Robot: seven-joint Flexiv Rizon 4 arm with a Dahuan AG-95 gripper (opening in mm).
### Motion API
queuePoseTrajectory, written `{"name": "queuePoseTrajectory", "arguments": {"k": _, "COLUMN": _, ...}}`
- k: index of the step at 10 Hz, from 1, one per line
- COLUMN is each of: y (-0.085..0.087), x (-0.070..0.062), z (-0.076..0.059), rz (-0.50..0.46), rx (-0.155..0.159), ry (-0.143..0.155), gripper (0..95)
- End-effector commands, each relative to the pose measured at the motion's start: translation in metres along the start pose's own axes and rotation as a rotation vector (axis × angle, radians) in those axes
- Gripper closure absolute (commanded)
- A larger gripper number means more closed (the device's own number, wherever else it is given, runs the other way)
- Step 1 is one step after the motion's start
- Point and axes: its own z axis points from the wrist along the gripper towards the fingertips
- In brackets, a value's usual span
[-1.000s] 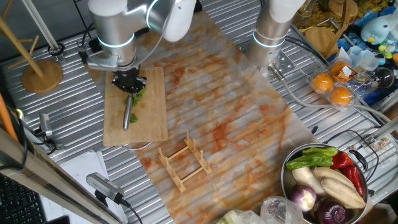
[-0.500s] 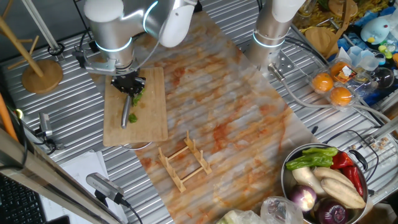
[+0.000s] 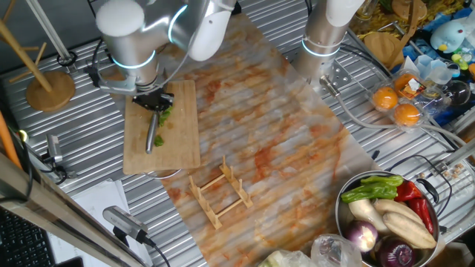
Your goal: Chop the chili peppers
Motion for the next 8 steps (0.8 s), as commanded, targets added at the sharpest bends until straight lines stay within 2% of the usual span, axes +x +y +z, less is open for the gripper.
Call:
{"name": "queuePoseTrajectory", "arguments": {"k": 1, "y": 0.004, "x": 0.006, "z": -0.008, "rz": 0.005, "rx": 0.003, "ry": -0.011, "gripper": 95.0}}
{"name": "queuePoseTrajectory", "arguments": {"k": 5, "y": 0.004, "x": 0.017, "z": -0.019, "rz": -0.007, "rx": 0.006, "ry": -0.016, "gripper": 95.0}}
{"name": "queuePoseTrajectory", "arguments": {"k": 8, "y": 0.003, "x": 0.020, "z": -0.016, "rz": -0.016, "rx": 0.014, "ry": -0.005, "gripper": 95.0}}
